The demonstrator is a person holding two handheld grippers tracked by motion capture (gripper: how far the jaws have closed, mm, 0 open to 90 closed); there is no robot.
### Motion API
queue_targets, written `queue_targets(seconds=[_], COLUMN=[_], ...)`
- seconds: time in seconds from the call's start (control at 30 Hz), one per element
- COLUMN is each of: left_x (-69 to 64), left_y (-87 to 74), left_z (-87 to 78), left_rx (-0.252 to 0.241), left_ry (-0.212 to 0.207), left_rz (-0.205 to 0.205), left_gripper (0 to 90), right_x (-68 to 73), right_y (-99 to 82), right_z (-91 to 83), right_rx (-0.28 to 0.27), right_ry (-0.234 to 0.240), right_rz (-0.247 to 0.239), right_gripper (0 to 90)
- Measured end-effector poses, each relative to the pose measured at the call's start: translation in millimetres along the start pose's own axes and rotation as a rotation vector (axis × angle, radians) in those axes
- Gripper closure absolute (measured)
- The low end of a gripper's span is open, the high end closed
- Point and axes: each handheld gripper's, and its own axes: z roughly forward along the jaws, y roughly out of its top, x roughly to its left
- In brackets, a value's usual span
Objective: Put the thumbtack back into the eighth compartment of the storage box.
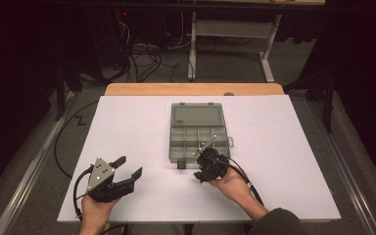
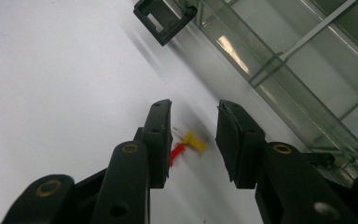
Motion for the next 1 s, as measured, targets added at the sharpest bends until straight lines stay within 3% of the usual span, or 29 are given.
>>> queue_targets(seconds=[1.0], left_x=[1.1], left_y=[-3.0], left_z=[-6.0], left_rx=[0.002], left_ry=[0.021], left_rz=[-0.008], left_gripper=[33.0], right_x=[-4.6], right_y=[3.3], right_z=[9.2], right_rx=[0.031], right_ry=[-0.016], right_rz=[-0.014], right_gripper=[79.7])
